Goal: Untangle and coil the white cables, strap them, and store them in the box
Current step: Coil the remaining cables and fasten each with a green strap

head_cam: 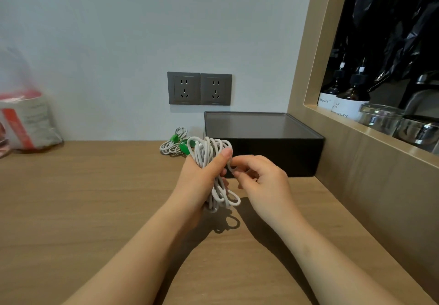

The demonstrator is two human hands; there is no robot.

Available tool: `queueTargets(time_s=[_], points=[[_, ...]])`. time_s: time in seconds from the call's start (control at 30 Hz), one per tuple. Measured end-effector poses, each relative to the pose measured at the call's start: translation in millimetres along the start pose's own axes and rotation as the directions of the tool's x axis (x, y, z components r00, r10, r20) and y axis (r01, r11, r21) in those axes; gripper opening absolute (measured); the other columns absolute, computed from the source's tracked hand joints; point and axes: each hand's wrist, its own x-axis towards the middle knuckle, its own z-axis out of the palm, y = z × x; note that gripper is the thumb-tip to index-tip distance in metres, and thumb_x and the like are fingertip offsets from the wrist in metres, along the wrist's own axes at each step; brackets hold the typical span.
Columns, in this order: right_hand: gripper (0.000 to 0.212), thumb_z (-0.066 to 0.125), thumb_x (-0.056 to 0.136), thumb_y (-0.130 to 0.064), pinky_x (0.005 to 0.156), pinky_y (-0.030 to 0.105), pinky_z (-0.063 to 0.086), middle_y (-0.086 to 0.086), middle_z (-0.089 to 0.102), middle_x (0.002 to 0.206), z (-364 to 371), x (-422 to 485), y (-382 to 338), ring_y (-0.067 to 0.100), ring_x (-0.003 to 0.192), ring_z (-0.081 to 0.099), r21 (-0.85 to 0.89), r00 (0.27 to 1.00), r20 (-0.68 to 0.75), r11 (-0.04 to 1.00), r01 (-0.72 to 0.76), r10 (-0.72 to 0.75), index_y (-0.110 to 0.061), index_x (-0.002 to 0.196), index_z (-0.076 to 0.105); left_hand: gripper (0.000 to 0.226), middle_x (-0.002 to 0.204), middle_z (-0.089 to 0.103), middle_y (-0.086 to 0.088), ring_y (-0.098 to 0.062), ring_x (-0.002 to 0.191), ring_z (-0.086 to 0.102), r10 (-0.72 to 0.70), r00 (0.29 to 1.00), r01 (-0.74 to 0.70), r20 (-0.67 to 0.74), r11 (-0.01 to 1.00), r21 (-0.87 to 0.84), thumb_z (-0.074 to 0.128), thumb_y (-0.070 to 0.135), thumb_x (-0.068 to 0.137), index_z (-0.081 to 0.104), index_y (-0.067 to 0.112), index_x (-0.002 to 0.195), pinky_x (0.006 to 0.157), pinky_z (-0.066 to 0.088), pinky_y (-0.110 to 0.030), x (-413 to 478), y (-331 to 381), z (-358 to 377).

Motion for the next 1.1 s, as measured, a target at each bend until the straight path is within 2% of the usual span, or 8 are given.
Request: queueTargets(time_s=[0.1, 0.23, 0.4, 0.5, 0.7, 0.87, 1.0, 1.1], points=[[0.021, 0.068, 0.083, -0.017, 0.062, 0.013, 0.051, -0.012, 0.061, 0.074, -1, -2, -5, 0.000, 0.073, 0.061, 0.147, 0.992, -0.097, 0.987, -0.060, 0.075, -0.030, 0.077, 0.052, 0.020, 0.067, 0.059, 0.000, -0.013, 0.060, 0.058, 0.033, 0.997, -0.033, -0.070, 0.999, 0.007, 0.071, 0.018, 0.079, 0.060, 0.010, 0.093, 0.055, 0.052, -0.028, 3, -3, 0], [0.023, 0.069, 0.081, -0.012, 0.061, 0.014, 0.052, -0.006, 0.066, 0.073, 0, -5, -14, 0.001, 0.071, 0.065, 0.284, 0.993, 0.017, 0.952, -0.115, 0.115, -0.025, 0.078, 0.050, 0.018, 0.072, 0.063, -0.003, -0.022, 0.069, 0.063, 0.018, 0.986, -0.022, -0.166, 0.999, -0.025, 0.071, 0.013, 0.080, 0.062, 0.010, 0.095, 0.064, 0.055, -0.039, 4, -5, -1], [0.028, 0.068, 0.082, -0.012, 0.068, 0.013, 0.052, -0.017, 0.064, 0.084, -1, -3, -13, -0.003, 0.081, 0.062, 0.156, 0.998, 0.050, 0.987, -0.043, 0.035, -0.035, 0.081, 0.051, 0.009, 0.065, 0.060, -0.007, -0.014, 0.053, 0.060, 0.022, 0.933, -0.021, -0.358, 1.000, 0.007, 0.056, 0.005, 0.084, 0.058, 0.000, 0.091, 0.048, 0.049, -0.026, 9, -3, -7], [0.027, 0.068, 0.082, -0.019, 0.060, 0.013, 0.049, -0.018, 0.057, 0.084, -12, 0, -8, -0.001, 0.074, 0.057, 0.000, 0.994, 0.091, 0.998, -0.058, 0.057, -0.040, 0.083, 0.052, 0.006, 0.070, 0.065, -0.012, -0.019, 0.059, 0.067, -0.102, 0.902, 0.007, -0.420, 0.975, -0.223, 0.050, 0.001, 0.087, 0.054, 0.003, 0.083, 0.054, 0.056, -0.033, 17, 2, -20], [0.008, 0.056, 0.091, -0.023, 0.047, 0.014, 0.043, -0.002, 0.061, 0.064, -25, 3, 3, 0.005, 0.046, 0.054, -0.117, 0.827, 0.410, 0.921, -0.372, 0.386, -0.021, 0.086, 0.061, 0.018, 0.082, 0.056, -0.016, -0.019, 0.057, 0.065, -0.339, 0.905, 0.108, -0.259, 0.769, -0.629, 0.045, 0.000, 0.088, 0.048, 0.005, 0.071, 0.038, 0.050, -0.024, 22, 11, -31], [0.022, 0.053, 0.093, -0.030, 0.043, 0.020, 0.044, 0.002, 0.058, 0.051, -38, 6, 3, 0.011, 0.041, 0.053, -0.032, 0.694, 0.466, 0.794, -0.607, 0.550, -0.011, 0.090, 0.064, 0.030, 0.051, 0.050, -0.006, -0.012, 0.033, 0.053, -0.375, 0.915, 0.152, -0.148, 0.661, -0.735, 0.046, 0.005, 0.090, 0.041, 0.009, 0.060, 0.038, 0.050, -0.021, 14, 18, -23], [0.016, 0.057, 0.091, -0.022, 0.041, 0.018, 0.041, 0.001, 0.054, 0.048, -46, 4, 8, 0.008, 0.038, 0.048, 0.039, 0.698, 0.441, 0.765, -0.643, 0.564, -0.009, 0.092, 0.066, 0.035, 0.039, 0.043, 0.001, -0.009, 0.028, 0.043, -0.394, 0.911, 0.127, -0.121, 0.549, -0.826, 0.048, 0.011, 0.092, 0.039, 0.011, 0.058, 0.034, 0.044, -0.017, 15, 18, -30], [0.015, 0.059, 0.089, -0.017, 0.038, 0.017, 0.041, 0.001, 0.053, 0.048, -59, 7, 11, 0.008, 0.038, 0.048, 0.220, 0.668, 0.397, 0.642, -0.735, 0.629, -0.006, 0.094, 0.067, 0.038, 0.038, 0.041, 0.002, -0.008, 0.027, 0.041, -0.374, 0.919, 0.091, -0.128, 0.515, -0.853, 0.047, 0.012, 0.092, 0.038, 0.012, 0.055, 0.033, 0.041, -0.016, 16, 22, -36]])
